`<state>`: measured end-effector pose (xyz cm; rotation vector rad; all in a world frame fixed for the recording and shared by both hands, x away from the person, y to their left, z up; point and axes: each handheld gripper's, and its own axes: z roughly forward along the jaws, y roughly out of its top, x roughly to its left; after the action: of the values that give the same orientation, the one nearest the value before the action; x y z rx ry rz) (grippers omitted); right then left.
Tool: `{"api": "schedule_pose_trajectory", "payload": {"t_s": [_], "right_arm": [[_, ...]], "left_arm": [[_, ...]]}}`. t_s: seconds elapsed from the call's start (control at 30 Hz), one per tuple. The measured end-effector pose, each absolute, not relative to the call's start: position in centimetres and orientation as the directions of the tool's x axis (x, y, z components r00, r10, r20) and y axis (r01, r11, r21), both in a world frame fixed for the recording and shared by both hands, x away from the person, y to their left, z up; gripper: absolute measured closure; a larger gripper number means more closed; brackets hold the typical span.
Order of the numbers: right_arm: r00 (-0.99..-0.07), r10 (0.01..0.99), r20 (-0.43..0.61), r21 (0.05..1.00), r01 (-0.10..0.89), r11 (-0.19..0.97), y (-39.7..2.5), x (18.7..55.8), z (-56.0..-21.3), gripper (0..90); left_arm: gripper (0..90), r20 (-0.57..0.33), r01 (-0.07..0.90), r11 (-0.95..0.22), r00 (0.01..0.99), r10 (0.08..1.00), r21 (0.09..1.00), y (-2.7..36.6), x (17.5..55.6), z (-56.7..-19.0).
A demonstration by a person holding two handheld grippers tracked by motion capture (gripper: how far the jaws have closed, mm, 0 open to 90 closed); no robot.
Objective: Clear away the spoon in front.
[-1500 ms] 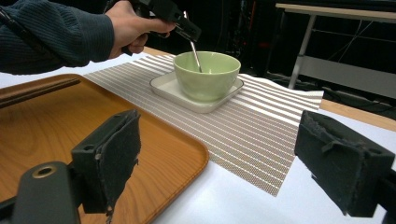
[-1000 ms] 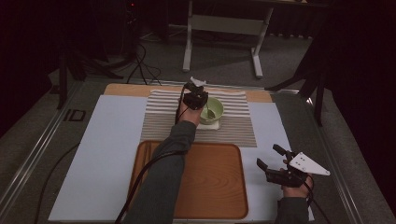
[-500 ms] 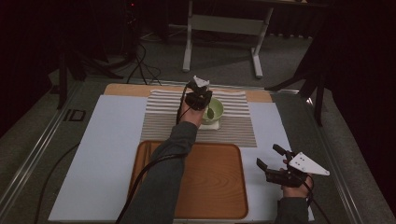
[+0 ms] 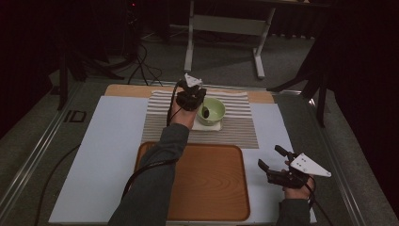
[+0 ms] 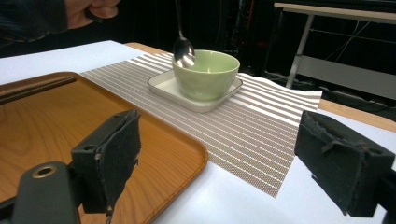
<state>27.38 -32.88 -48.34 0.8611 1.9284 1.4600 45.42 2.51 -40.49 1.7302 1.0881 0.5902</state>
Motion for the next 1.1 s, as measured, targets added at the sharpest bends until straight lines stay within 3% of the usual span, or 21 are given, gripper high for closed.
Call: {"api": "schedule_pose_trajectory", "payload": {"t_s": [0.53,1.1], "right_arm": [[-0.630,0.773,-0.073,0.965,0.152,0.215,-32.8,27.2,-48.3,13.9],[-0.637,0.766,-0.083,0.960,0.155,0.233,-32.5,27.1,-48.4,13.9]], "left_arm": [[89.7,-0.088,0.380,-0.117,0.482,0.871,0.917,4.9,42.4,-39.3],[89.6,-0.094,0.423,-0.135,0.478,0.874,0.896,9.3,37.9,-39.5]]}}
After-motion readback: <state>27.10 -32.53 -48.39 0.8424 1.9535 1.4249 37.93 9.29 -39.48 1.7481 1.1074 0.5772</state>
